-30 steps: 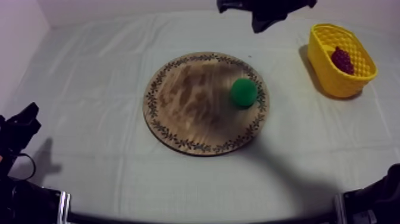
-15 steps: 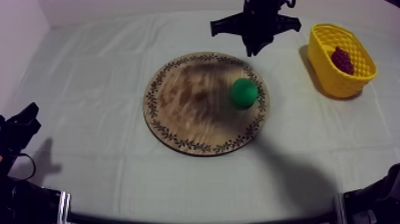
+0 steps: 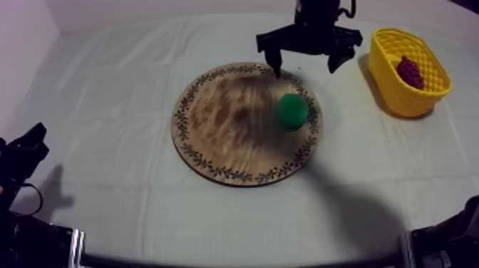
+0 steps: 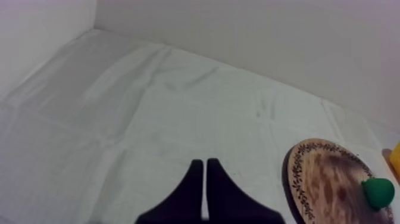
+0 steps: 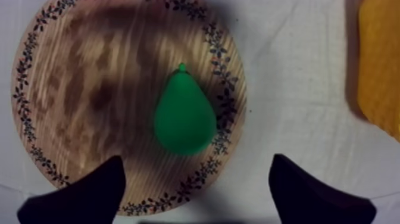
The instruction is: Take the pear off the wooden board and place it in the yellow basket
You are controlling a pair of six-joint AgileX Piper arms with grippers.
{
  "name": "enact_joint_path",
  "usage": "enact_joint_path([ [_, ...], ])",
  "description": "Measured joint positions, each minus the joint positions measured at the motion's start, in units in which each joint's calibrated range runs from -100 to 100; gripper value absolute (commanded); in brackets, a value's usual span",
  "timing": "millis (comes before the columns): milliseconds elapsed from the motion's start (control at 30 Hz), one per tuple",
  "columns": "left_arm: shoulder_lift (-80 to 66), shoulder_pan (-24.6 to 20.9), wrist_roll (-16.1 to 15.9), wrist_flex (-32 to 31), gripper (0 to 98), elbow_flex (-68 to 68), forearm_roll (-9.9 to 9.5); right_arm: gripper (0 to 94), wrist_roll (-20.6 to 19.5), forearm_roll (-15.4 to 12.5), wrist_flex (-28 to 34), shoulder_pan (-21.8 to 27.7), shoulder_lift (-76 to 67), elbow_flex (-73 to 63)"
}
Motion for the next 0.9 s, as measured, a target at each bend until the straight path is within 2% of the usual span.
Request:
enact_joint_path([
  [433, 0.00, 0.00, 0.00, 0.00, 0.1, 0.00, 0.00, 88.8, 0.67, -2.74, -14.27, 0.57, 6.12, 8.98],
  [600, 0.00, 0.00, 0.00, 0.00, 0.1, 0.00, 0.00, 86.5, 1.17, -3.69, -16.10, 1.12, 10.01, 7.83],
  [800, 0.00, 0.00, 0.00, 0.00, 0.1, 0.00, 0.00, 74.9, 2.50, -4.63, -17.79, 1.83, 13.91, 6.62],
  [900, 0.00, 0.00, 0.00, 0.00, 0.1, 0.00, 0.00, 60.1, 2.84, -4.84, -18.39, 2.16, 15.03, 6.31],
])
